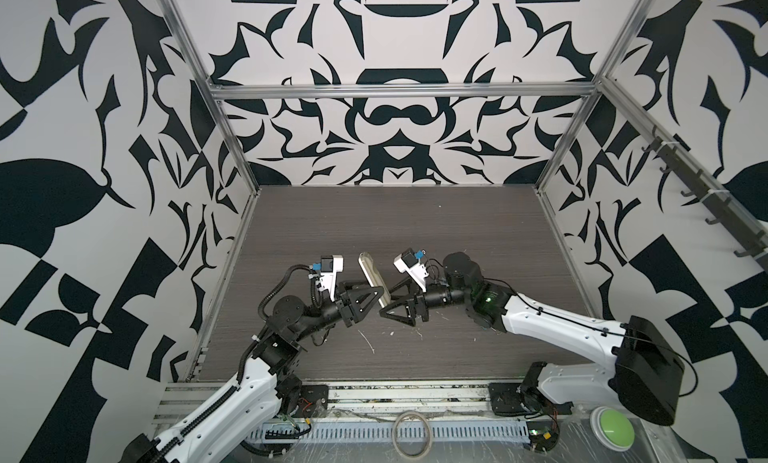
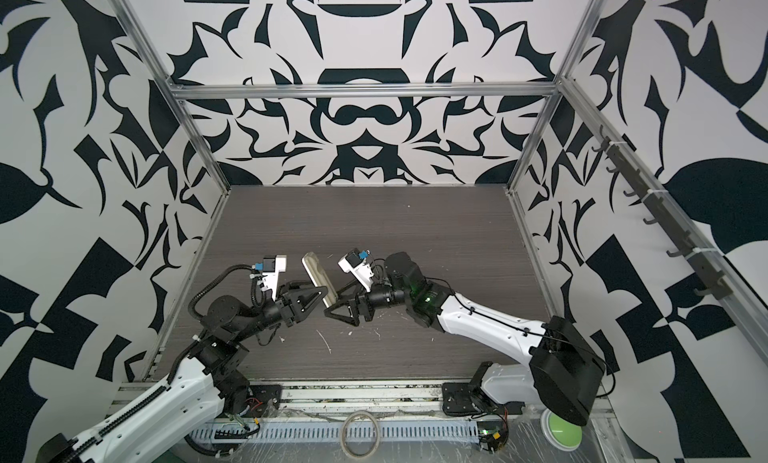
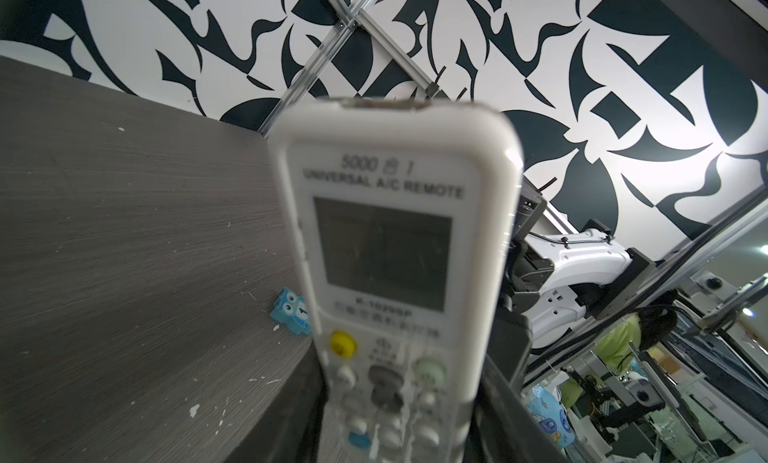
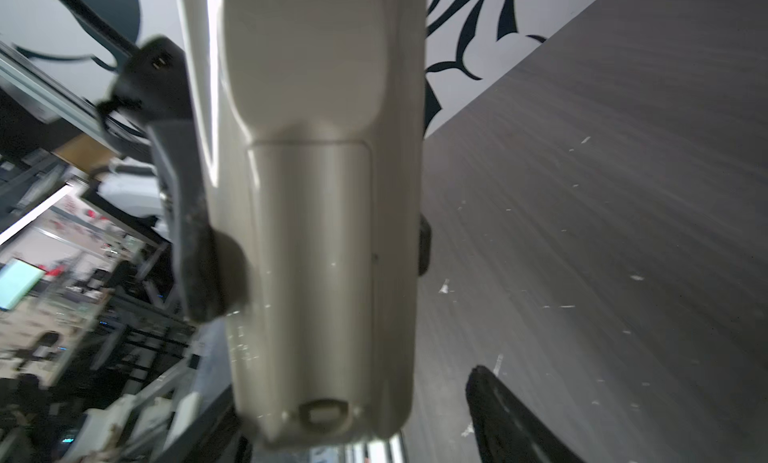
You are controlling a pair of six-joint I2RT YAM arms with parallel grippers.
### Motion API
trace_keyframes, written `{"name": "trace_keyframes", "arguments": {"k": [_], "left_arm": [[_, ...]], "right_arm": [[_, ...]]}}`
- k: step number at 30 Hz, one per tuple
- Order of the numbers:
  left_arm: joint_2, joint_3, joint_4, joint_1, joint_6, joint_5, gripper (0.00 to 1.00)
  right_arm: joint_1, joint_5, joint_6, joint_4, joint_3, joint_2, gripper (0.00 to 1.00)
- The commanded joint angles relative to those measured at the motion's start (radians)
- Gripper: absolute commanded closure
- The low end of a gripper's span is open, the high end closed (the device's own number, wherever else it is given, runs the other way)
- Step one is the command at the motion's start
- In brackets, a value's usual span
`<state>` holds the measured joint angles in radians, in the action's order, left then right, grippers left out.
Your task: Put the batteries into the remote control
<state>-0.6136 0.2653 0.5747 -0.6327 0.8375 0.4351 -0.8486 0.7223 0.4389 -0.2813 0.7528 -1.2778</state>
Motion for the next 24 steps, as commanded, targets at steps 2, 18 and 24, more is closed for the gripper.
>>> {"name": "trace_keyframes", "arguments": {"k": [2,18,24], "left_arm": [[0.047,0.017,-0.042,0.001,-0.015,-0.093,0.92],[0.119,0.079,-0.482,0.001,-0.087,-0.357,0.98],[0.058,0.1,-0.581,0.001,-0.089,-0.42,1.0]], "right_arm": [[-0.003,-0.096,-0.072,0.12,0.049,0.044,0.08],[-0.001,-0.401,-0.174,0.341,0.032,0.133,0.02],[0.009,-0.494,-0.178,0.379,0.02,0.158,0.02]]}}
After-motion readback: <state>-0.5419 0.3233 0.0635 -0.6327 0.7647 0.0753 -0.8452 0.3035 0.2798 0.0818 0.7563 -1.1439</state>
